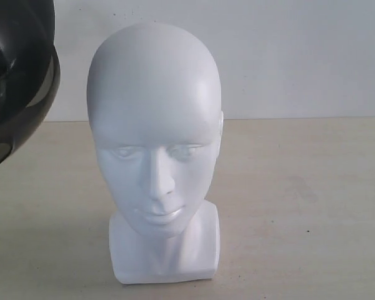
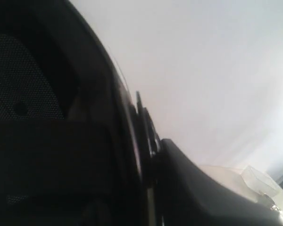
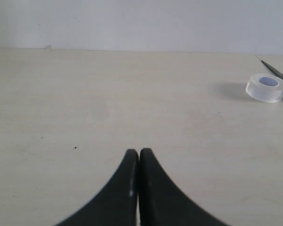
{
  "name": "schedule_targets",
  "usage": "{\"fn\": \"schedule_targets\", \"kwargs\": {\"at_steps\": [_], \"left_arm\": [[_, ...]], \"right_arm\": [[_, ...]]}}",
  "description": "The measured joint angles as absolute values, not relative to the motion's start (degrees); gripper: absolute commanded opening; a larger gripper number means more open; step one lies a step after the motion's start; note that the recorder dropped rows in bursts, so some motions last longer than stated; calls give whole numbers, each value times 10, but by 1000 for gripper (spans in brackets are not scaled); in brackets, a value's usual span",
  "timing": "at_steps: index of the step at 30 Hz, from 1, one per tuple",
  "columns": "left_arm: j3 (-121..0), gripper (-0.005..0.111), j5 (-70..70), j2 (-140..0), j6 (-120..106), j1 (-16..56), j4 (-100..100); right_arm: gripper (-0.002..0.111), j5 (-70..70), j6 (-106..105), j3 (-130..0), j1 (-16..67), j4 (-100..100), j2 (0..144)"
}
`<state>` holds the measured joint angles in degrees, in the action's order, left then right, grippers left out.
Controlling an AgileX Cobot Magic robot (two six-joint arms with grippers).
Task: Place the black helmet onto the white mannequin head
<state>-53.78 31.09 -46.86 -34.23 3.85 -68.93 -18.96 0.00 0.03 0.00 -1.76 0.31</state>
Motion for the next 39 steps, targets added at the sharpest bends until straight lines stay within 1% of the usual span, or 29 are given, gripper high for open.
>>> {"fn": "schedule_targets", "kwargs": {"at_steps": [7,11,24,27,33,39], "left_arm": [[-539,4,297,-469,-433,25,-806],[-547,4,288,-469,-454,25,-835],[-590,4,281,-469,-481,24,-792],[-594,4,282,-469,-427,24,-723],[-607,4,278,-469,-232,24,-546],[-645,4,253,-468,-46,25,-390]], "right_arm": [[0,-190,0,0,0,-18,3],[0,-190,0,0,0,-18,3],[0,-190,0,0,0,-18,3],[0,-190,0,0,0,-18,3],[0,-190,0,0,0,-18,3],[0,-190,0,0,0,-18,3]]}}
